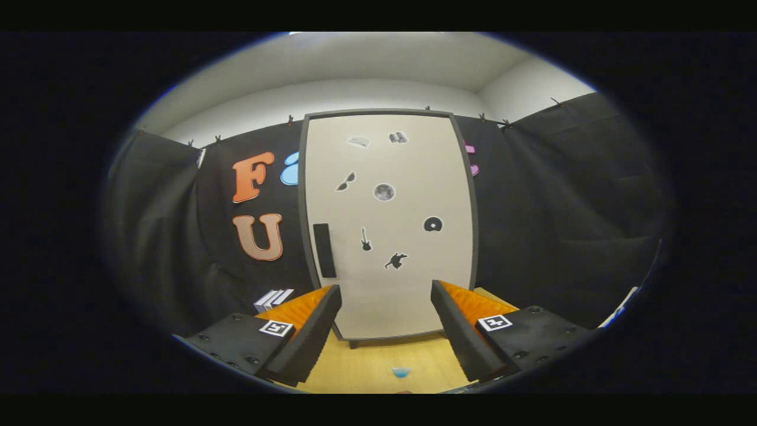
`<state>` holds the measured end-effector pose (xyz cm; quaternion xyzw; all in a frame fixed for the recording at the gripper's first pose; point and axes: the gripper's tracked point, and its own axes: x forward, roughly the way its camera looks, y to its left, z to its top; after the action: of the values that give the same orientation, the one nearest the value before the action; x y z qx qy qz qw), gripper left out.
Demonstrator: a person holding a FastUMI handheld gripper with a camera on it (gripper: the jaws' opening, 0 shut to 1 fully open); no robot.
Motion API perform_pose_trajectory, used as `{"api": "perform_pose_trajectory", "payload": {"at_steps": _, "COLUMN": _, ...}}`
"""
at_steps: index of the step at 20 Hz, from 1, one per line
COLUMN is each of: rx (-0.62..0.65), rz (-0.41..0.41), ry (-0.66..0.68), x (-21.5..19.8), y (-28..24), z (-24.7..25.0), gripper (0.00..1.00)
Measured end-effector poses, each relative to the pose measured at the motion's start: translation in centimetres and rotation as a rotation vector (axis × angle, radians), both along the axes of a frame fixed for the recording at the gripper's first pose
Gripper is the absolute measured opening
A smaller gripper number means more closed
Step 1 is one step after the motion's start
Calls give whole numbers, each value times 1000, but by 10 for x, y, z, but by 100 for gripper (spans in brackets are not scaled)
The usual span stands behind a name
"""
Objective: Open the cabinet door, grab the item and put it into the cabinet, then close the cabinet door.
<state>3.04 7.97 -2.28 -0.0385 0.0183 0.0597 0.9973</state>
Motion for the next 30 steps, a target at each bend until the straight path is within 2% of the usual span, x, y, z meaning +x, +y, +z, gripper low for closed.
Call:
{"api": "perform_pose_trajectory", "payload": {"at_steps": 6, "rx": -1, "rz": 47, "ry": 29, "x": 50, "y": 54, "z": -4, "gripper": 98}}
{"api": "perform_pose_trajectory", "payload": {"at_steps": 11, "rx": -50, "rz": 76, "ry": 48, "x": 103, "y": 95, "z": -7, "gripper": 98}}
{"api": "perform_pose_trajectory", "payload": {"at_steps": 17, "rx": -63, "rz": 36, "ry": 115, "x": 166, "y": 110, "z": -25, "gripper": 97}}
{"api": "perform_pose_trajectory", "payload": {"at_steps": 18, "rx": -65, "rz": 28, "ry": 123, "x": 175, "y": 110, "z": -29, "gripper": 94}}
{"api": "perform_pose_trajectory", "payload": {"at_steps": 19, "rx": -66, "rz": 30, "ry": 132, "x": 182, "y": 112, "z": -33, "gripper": 83}}
{"api": "perform_pose_trajectory", "payload": {"at_steps": 23, "rx": -66, "rz": 23, "ry": 169, "x": 201, "y": 115, "z": -47, "gripper": 80}}
{"api": "perform_pose_trajectory", "payload": {"at_steps": 26, "rx": -66, "rz": 19, "ry": 161, "x": 208, "y": 116, "z": -47, "gripper": 73}}
{"api": "perform_pose_trajectory", "payload": {"at_steps": 28, "rx": -53, "rz": 25, "ry": 164, "x": 209, "y": 118, "z": -47, "gripper": 48}}
{"api": "perform_pose_trajectory", "payload": {"at_steps": 30, "rx": -39, "rz": 21, "ry": 166, "x": 211, "y": 120, "z": -47, "gripper": 43}}
